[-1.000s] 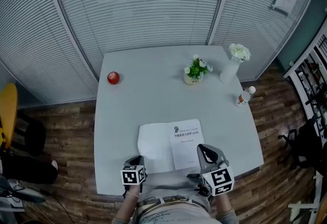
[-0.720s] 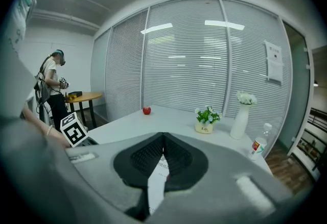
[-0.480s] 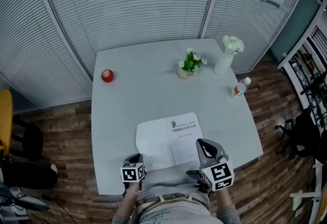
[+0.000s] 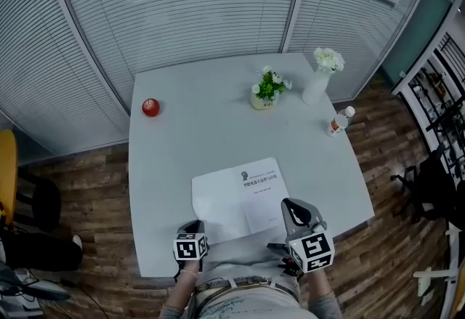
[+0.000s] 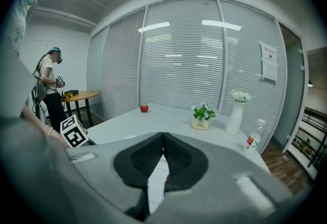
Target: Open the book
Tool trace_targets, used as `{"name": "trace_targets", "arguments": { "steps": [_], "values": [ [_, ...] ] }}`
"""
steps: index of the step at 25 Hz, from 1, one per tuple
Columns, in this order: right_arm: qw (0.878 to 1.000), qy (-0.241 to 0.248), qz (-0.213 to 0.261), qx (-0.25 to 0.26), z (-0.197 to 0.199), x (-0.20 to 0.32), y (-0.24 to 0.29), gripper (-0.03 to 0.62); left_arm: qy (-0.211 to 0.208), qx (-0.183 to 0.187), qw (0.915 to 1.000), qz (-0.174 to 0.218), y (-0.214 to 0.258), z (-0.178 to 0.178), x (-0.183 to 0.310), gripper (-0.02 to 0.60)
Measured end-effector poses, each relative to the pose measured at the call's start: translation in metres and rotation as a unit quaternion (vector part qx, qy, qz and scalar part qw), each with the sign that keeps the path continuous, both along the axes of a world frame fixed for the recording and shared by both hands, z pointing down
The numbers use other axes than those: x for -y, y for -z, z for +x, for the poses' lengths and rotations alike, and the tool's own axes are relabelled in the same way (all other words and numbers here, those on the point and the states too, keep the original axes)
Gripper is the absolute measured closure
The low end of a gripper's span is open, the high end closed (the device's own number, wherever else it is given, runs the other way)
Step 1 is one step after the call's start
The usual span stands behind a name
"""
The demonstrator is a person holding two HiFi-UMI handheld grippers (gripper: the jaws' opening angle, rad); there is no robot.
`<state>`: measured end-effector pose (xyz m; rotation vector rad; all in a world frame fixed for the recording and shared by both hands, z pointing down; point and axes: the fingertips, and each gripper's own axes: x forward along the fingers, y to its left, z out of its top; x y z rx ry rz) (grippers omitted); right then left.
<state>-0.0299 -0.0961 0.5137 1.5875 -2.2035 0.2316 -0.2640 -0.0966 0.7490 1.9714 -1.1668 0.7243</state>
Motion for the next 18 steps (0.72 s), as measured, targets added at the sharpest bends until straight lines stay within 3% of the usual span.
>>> {"name": "trace_targets", "arguments": {
  "steps": [8,18],
  "values": [
    [1.0,0.018,-0.005,0.002,0.014,-0.001,-0.002,0.592,0.005,0.017,0.9994,0.029,0.001,0.002,0.0,0.563],
    [0.998,0.054,-0.013,0.011,0.031,0.009,-0.003,0.591,0.047,-0.009,0.998,0.041,0.016,0.002,0.0,0.551]
  ]
}}
